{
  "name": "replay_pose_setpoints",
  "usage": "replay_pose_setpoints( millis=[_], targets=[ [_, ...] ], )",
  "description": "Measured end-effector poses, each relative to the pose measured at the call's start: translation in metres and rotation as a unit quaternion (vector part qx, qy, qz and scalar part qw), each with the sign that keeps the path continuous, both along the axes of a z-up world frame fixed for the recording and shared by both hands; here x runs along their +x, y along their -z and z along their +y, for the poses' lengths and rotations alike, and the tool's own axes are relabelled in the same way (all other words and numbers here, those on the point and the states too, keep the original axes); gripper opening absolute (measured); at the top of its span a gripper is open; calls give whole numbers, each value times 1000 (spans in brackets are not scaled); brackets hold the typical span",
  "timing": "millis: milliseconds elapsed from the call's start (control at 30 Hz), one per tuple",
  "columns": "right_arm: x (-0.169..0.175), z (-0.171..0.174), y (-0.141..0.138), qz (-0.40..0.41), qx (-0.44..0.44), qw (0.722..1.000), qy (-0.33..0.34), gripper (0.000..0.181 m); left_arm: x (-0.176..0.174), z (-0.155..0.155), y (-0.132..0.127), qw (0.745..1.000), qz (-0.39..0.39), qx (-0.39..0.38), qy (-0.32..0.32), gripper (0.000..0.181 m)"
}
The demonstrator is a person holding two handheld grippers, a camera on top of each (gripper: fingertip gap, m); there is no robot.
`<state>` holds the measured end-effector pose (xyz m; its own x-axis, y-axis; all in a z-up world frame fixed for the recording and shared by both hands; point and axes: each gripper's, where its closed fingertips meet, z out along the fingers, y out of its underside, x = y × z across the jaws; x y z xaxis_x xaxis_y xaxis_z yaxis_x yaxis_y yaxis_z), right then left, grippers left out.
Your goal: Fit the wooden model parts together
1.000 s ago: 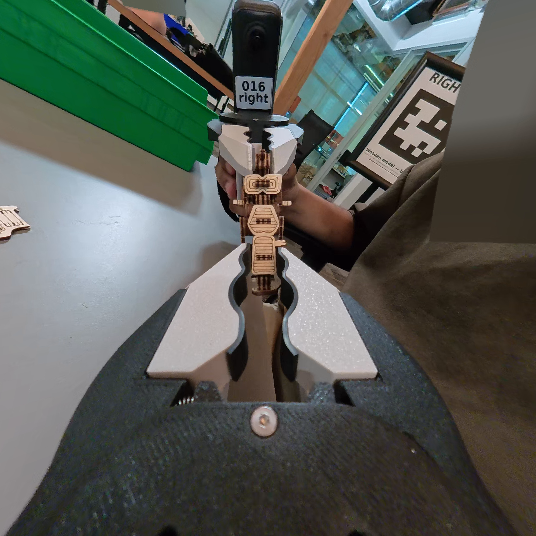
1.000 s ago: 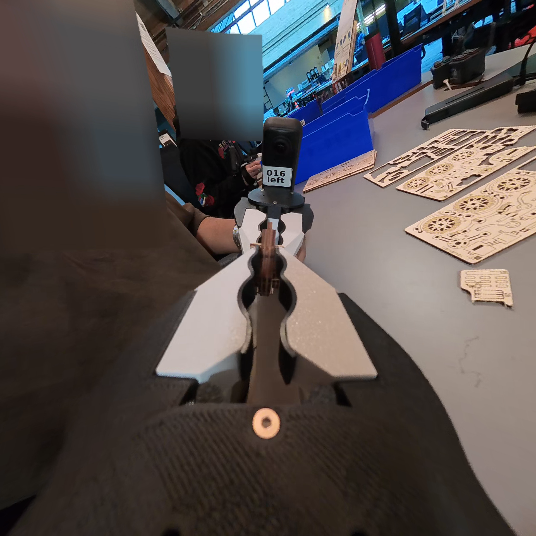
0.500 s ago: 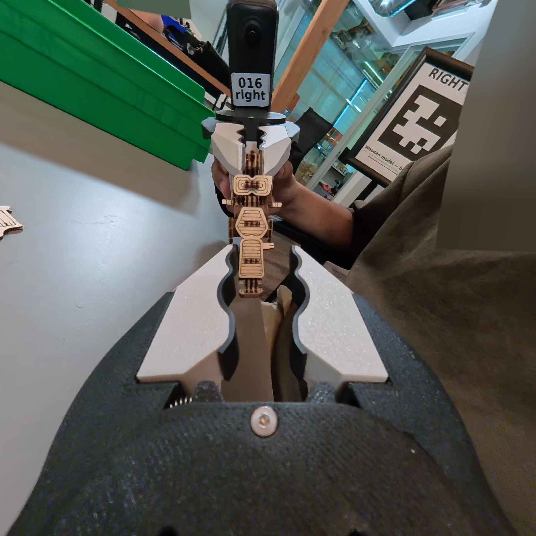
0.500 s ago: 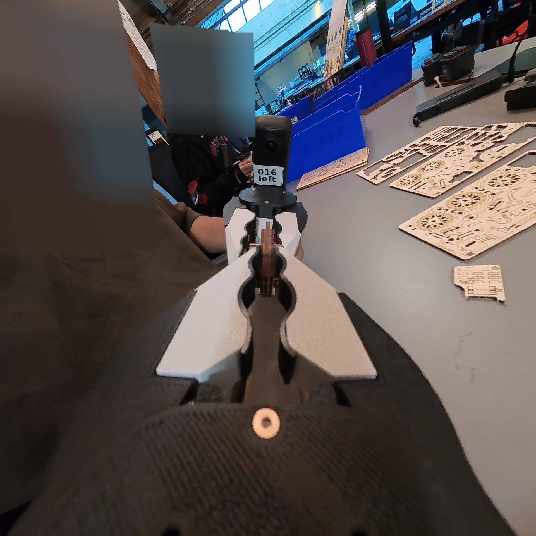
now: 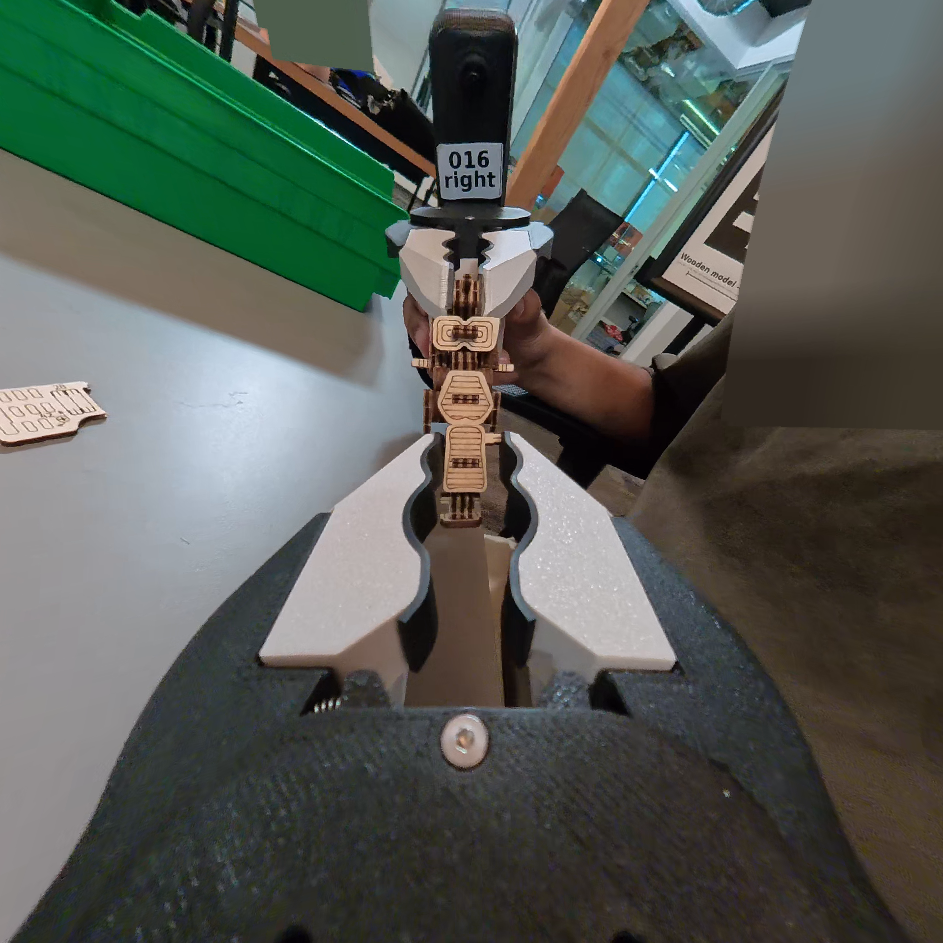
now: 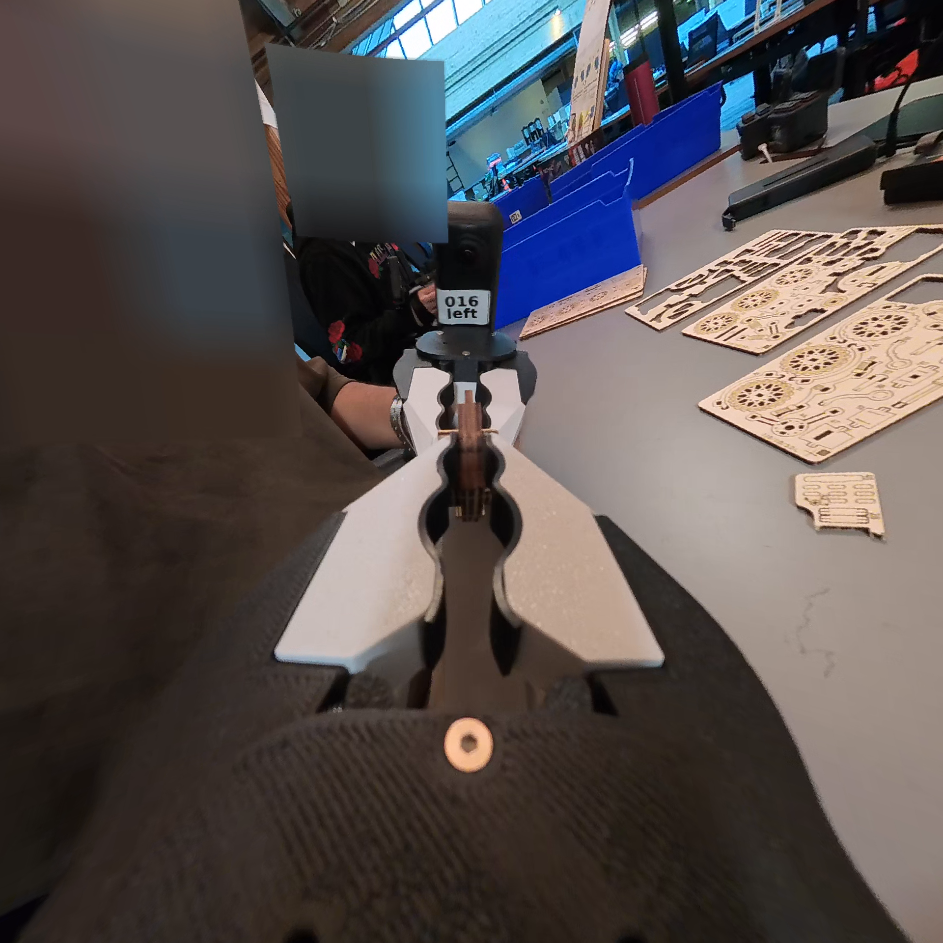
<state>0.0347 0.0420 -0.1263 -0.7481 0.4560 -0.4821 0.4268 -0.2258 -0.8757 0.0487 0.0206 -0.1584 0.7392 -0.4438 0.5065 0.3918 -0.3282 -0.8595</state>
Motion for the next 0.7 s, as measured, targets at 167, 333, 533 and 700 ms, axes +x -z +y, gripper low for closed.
replay_pose_setpoints(
  millis=[167,333,533,700],
  targets=[
    [1,2,-2,6,-3,1000,1,7,3,1,-1,1000,22,0,-6,18],
    [-2,4,1,1,4,1000,10,7,-1,3,-1,1000,0,0,-11,20],
    [-2,5,-5,14,-1,1000,16,7,-4,4,6,998,41,-8,-37,33],
    [-4,9,-4,13,4,1000,26,6,-2,4,6,999,34,-8,-32,34]
  ],
)
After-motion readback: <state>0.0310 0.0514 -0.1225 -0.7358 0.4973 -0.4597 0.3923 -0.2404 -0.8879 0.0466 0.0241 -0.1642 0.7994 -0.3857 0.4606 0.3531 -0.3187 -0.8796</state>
